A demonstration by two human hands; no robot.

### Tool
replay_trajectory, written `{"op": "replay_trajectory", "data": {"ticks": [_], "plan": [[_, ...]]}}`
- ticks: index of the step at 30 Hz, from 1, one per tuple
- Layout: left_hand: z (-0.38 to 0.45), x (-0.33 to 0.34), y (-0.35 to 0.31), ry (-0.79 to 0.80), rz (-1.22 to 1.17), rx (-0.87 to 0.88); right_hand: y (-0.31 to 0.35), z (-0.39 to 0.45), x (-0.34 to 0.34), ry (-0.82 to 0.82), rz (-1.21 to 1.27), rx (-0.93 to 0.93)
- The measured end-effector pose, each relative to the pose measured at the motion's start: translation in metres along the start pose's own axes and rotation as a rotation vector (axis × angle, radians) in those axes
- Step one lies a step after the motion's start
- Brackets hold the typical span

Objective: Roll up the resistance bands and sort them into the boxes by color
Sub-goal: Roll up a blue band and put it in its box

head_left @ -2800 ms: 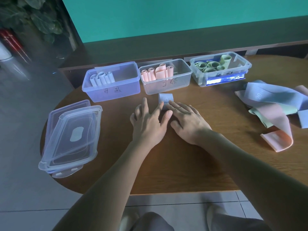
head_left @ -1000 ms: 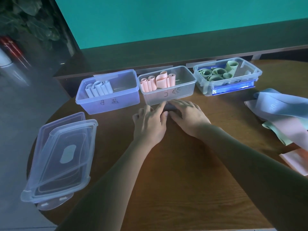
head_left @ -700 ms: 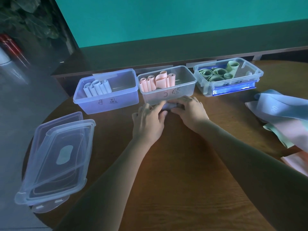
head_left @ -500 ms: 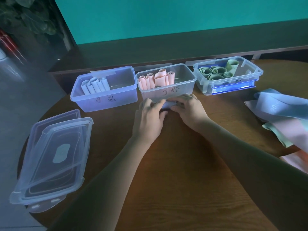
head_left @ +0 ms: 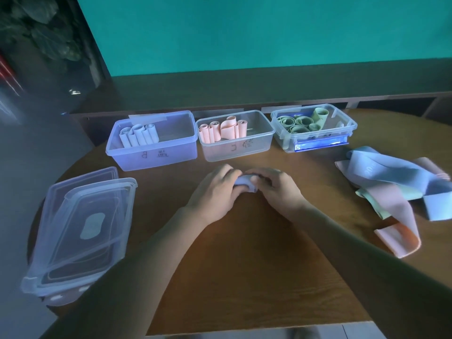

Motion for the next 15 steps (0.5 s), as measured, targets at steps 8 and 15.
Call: {"op": "replay_trajectory", "data": {"ticks": [8, 15], "plan": [[-0.046, -0.031, -0.009, 0.088, -0.136, -0.084, 0.028, -0.037, 0.005, 0.127, 0.315, 0.051], [-0.079, -0.089, 0.006, 0.083, -0.263, -0.232, 0.098, -0.045, 0.012, 0.245, 0.459, -0.045]]}}
Point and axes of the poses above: each hand's wrist, its own z-axis towards the middle knuckle, its own x-axis out of the palm, y = z × x, the point moved 6 cm from there along z, towards the middle knuckle, and after that the axes turned 1 degree about x, right-handed, at the moved point
